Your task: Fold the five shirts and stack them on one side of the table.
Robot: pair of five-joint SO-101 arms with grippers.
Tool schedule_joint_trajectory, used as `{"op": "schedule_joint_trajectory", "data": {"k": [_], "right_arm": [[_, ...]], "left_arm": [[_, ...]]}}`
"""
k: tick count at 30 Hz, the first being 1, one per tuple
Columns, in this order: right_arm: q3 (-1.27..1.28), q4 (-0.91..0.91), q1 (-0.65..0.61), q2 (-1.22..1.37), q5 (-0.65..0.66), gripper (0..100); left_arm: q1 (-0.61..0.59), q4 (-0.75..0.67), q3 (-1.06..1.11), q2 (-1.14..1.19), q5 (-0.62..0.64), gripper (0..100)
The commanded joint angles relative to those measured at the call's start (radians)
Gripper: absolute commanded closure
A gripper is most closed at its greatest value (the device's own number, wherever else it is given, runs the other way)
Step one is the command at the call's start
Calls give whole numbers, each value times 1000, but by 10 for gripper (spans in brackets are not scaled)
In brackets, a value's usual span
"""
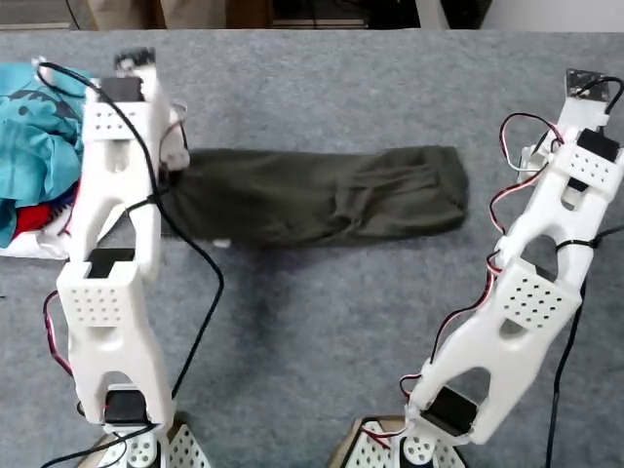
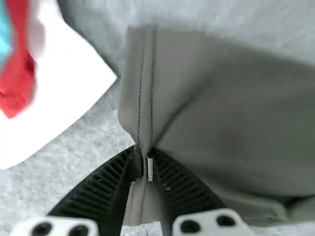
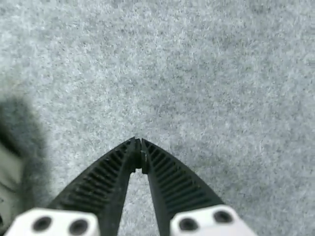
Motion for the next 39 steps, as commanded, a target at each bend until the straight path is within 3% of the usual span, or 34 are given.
{"op": "schedule_joint_trajectory", "data": {"k": [1,11,21,27,39], "right_arm": [[-4,-21,30,-8,-9,994],[-7,-68,91,-8,-29,994],[-8,-87,116,-8,-78,994],[-7,-87,114,-8,-75,994],[-8,-87,110,-8,-74,994]], "left_arm": [[-15,64,-226,-8,-6,981],[6,64,-327,-18,0,981],[362,40,-356,-4,37,981],[551,-152,-367,88,126,980],[750,-408,-367,214,226,979]]}}
